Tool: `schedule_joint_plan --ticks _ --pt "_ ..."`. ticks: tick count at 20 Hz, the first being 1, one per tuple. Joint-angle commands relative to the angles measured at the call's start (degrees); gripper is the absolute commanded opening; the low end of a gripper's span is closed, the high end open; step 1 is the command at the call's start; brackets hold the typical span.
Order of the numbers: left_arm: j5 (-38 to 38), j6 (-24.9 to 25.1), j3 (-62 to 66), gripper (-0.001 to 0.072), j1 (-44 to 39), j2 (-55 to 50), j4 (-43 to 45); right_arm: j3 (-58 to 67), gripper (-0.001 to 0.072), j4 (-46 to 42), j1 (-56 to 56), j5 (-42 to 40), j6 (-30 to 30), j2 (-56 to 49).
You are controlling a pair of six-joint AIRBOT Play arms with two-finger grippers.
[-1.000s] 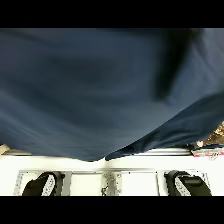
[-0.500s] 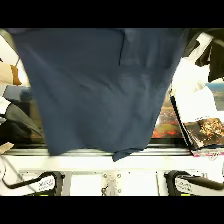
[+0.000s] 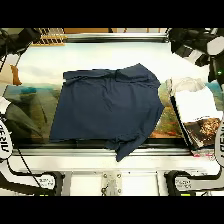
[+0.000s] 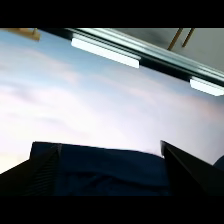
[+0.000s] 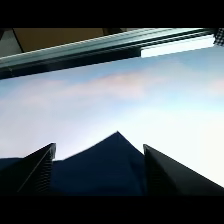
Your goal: Fold the clothes and pants, and hang the long-sleeved shirts on hangers.
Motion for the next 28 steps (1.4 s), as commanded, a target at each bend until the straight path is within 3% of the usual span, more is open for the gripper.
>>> schedule_joint_plan --ticks 1,4,7,9,13,21,22,24,26,28 --pt "-14.6 -0.28 -4.83 0.069 5.05 3.28 2.64 -3.04 0.0504 -0.7 -2.47 14.99 -5.97 5.01" --pt "-17.7 -0.26 -22.16 0.069 9.46 12.04 4.46 -16.83 0.0505 -2.4 -4.44 26.67 -5.55 12.55" --pt "-17.51 -0.26 -43.15 0.069 11.72 22.75 3.96 -39.01 0.0512 -2.27 -6.75 30.69 1.68 21.03" --pt "-16.72 -0.24 -54.84 0.069 10.91 29.14 2.82 -53.02 0.0512 -1.92 -7.04 29.4 5.22 24.81" --pt "-13.79 -0.26 -69.53 0.069 6.14 38.38 -1.14 -70.42 0.0512 7.08 -6.75 21.64 5.33 25.07" --pt "-9.53 -2.67 -76.83 0.069 -2.23 45.94 -2.05 -73.44 0.051 13.0 5.35 9.9 4.57 19.58" --pt "-9.55 -2.67 -76.83 0.069 -2.69 45.94 -2.03 -73.29 0.0486 12.94 6.21 9.25 4.5 19.3" --pt "-9.51 -2.69 -76.83 0.069 -3.37 45.94 -2.08 -72.96 0.0093 12.94 6.45 8.57 3.37 19.28" --pt "-9.6 -2.69 -76.83 0.069 -3.43 45.94 -2.1 -70.25 0.0015 9.29 5.84 9.25 2.54 19.52" --pt "-10.03 -2.69 -76.78 0.069 -3.39 45.94 -2.05 -63.87 0.0015 0.17 4.37 13.27 3.8 19.76"
